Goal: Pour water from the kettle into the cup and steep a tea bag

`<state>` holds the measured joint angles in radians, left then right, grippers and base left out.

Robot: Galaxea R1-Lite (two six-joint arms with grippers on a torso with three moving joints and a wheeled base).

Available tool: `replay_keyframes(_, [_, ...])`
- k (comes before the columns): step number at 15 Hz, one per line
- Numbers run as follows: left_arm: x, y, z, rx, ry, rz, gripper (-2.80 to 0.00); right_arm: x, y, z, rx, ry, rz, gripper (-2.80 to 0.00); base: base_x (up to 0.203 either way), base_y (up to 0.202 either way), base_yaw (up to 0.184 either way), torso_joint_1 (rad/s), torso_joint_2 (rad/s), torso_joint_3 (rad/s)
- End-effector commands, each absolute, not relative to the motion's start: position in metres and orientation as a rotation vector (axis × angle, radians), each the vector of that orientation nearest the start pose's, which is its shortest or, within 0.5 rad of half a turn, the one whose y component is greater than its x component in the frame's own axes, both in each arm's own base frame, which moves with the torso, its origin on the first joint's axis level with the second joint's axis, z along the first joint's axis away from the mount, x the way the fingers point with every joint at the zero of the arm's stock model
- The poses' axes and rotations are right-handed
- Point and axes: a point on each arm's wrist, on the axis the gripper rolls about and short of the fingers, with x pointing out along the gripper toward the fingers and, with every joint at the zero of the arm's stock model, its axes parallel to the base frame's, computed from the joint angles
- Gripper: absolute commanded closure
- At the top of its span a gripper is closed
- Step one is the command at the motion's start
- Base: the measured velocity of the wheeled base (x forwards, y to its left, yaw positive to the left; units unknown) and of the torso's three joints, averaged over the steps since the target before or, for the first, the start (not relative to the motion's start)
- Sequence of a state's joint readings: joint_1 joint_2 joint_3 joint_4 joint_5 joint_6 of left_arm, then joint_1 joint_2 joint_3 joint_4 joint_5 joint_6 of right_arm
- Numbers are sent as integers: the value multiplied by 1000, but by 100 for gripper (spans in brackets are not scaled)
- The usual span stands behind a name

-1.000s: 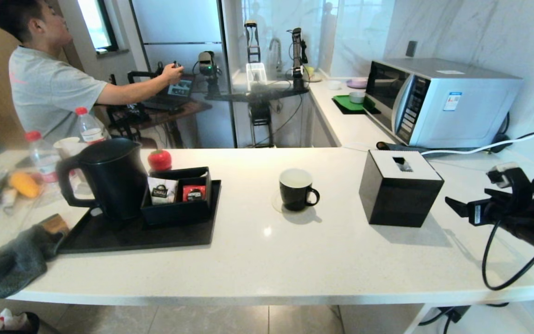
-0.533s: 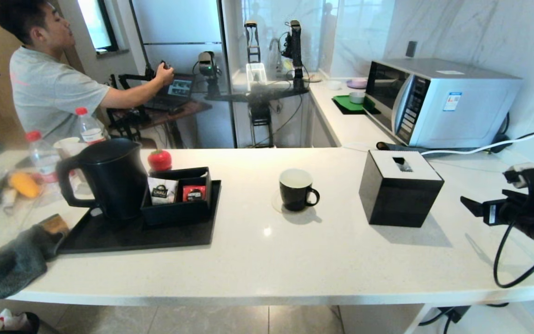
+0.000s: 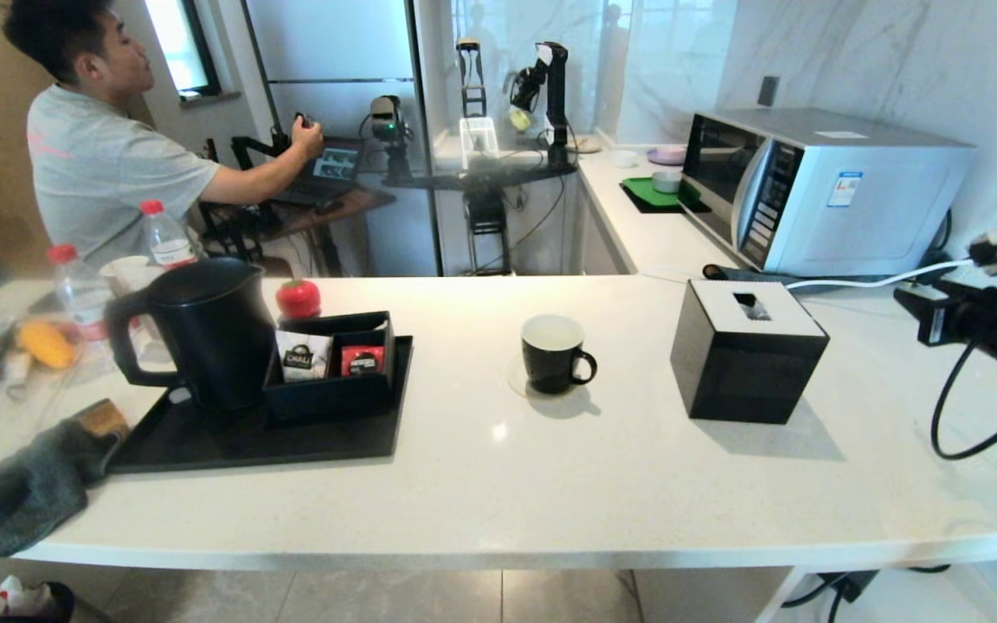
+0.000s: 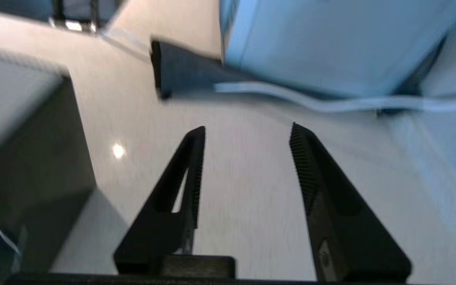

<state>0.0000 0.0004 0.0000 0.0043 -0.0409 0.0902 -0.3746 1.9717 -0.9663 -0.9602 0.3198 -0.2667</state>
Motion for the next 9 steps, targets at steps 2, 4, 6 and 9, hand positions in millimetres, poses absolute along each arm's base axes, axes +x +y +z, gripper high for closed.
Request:
replay_keyframes(2, [-23,-1,75,90,3,-42,0,360,-116,241,-217,52,51,0,0,0,0,0,0,0])
replay_keyframes(4, [-23,-1,75,89,3,-42,0,355,-99,276,-139,131,156,0,0,0,0,0,0,0])
replay_keyframes(6, [-23,-1,75,85,4,-42,0,350,-80,305,-83,179,327,0,0,0,0,0,0,0])
replay_keyframes(9, [-23,-1,75,73,5,-40,0,344,-46,313,-58,282,605,0,0,0,0,0,0,0])
